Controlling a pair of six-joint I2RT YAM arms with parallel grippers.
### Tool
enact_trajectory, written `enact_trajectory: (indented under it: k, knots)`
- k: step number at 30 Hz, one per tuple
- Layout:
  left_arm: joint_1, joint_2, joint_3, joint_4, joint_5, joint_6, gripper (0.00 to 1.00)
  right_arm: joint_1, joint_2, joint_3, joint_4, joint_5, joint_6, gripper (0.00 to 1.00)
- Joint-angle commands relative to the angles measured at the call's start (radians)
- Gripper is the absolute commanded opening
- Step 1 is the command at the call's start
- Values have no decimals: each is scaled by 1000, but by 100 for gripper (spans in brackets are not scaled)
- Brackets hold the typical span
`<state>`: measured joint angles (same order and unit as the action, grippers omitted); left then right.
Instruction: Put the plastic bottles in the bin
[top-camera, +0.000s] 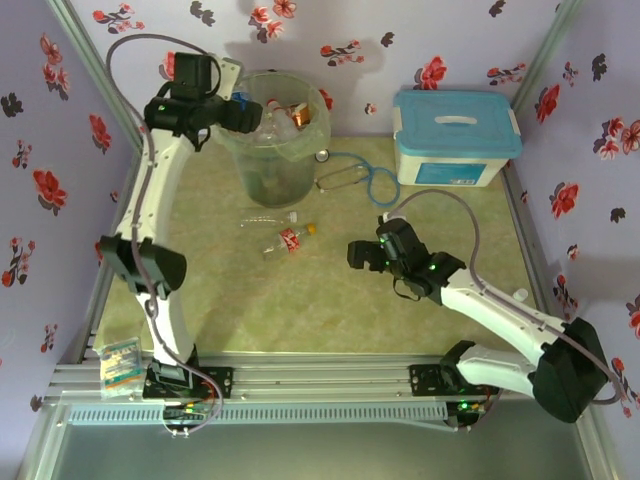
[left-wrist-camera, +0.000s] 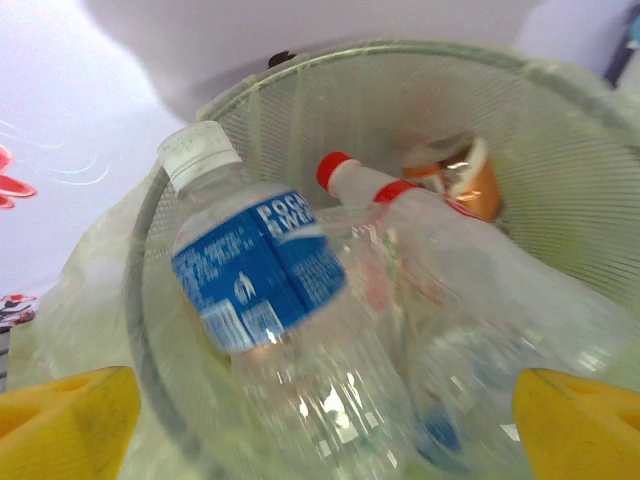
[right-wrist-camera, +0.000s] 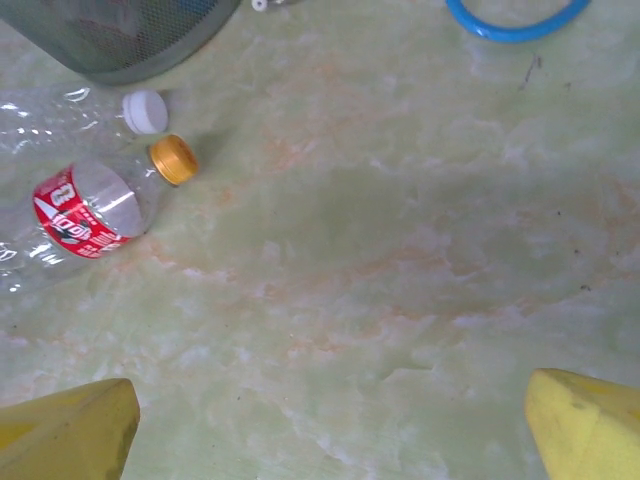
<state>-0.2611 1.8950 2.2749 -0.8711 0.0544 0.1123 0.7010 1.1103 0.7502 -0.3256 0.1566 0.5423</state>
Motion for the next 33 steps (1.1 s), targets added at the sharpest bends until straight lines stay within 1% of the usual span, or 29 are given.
enact_trajectory:
  k: [1,2,4,7,9,11,15,21,26,30,33]
  knots:
    - [-50,-228,-162,51,-18,4,98,-24,-47,25,16,5,-28,99]
    - [-66,-289,-250,77,-21,-6,98,-35,-51,26,23,2,-34,99]
    - [-106,-433,-491,166,-25,-37,99,-68,-45,48,12,-37,-56,99]
    - [-166,-590,-786,265,-25,-81,99,-106,-13,98,-59,-72,-85,99]
    - [-194,-630,-913,299,-2,-98,98,-126,0,115,-87,-92,-93,99]
    - [-219,-626,-1014,335,58,-80,98,-140,-3,106,-78,-109,-94,99]
    - [-267,-571,-1134,373,70,-67,99,-158,-28,85,-47,-123,-73,99]
    - [-284,-533,-1299,575,71,-128,99,-174,-90,53,-48,-96,-38,99]
    - [-315,-455,-1354,659,54,-138,99,-191,-121,48,-55,-74,-29,99]
    - [-337,-381,-1356,676,-16,-138,100,-194,-122,42,-50,-69,-24,99]
    - [-342,-353,-1369,703,-34,-185,100,-195,-126,31,-50,-71,-15,99]
